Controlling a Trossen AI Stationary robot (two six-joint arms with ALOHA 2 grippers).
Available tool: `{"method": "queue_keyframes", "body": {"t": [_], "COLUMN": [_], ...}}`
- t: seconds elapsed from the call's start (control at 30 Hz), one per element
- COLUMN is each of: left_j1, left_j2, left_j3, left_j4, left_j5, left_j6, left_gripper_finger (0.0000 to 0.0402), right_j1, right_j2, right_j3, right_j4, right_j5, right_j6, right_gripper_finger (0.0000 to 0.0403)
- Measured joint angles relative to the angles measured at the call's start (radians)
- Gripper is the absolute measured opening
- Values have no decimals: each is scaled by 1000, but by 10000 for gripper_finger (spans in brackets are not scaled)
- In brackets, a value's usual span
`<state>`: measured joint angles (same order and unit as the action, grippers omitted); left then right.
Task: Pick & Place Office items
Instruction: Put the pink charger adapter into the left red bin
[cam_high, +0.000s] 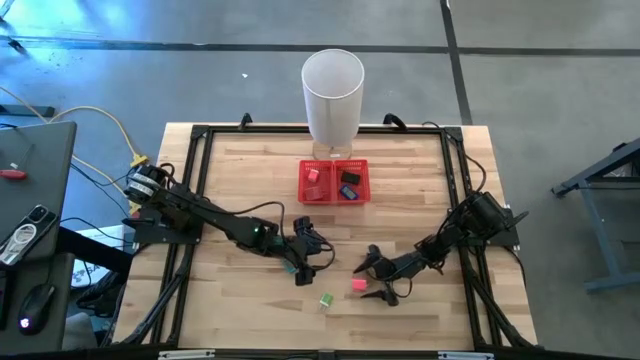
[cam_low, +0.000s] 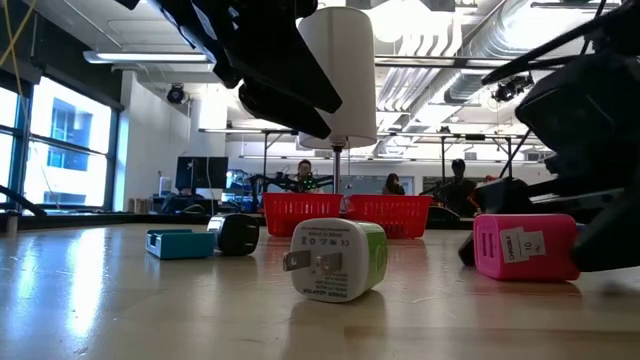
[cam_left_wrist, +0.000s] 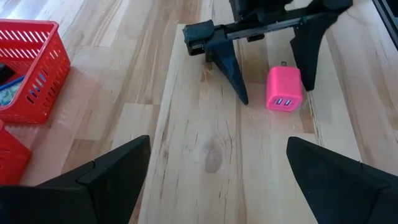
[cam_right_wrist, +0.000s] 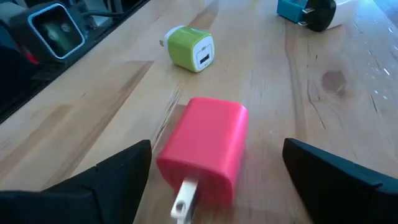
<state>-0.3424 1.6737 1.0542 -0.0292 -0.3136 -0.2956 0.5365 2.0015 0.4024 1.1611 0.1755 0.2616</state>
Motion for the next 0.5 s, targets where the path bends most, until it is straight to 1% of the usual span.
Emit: {"method": "queue_keyframes", "body": {"t": [0.1,0.37,0.5], "left_j1": [0,0,0], "left_j2": [0,0,0], "left_j3": [0,0,0], "left_j4": [0,1,2], "left_j5": [0,0,0], "left_j6": [-1,-1,-1], "left_gripper_finger": [367,367,367], "right_j1": [0,-2,-2], "right_j2": [0,1,0], "right_j3": [30,57,77], "right_j4": [-55,-78,-143], "right_j5": [26,35,63], "right_j6": [-5,-22,-30], "right_gripper_finger": [353,353,351]}}
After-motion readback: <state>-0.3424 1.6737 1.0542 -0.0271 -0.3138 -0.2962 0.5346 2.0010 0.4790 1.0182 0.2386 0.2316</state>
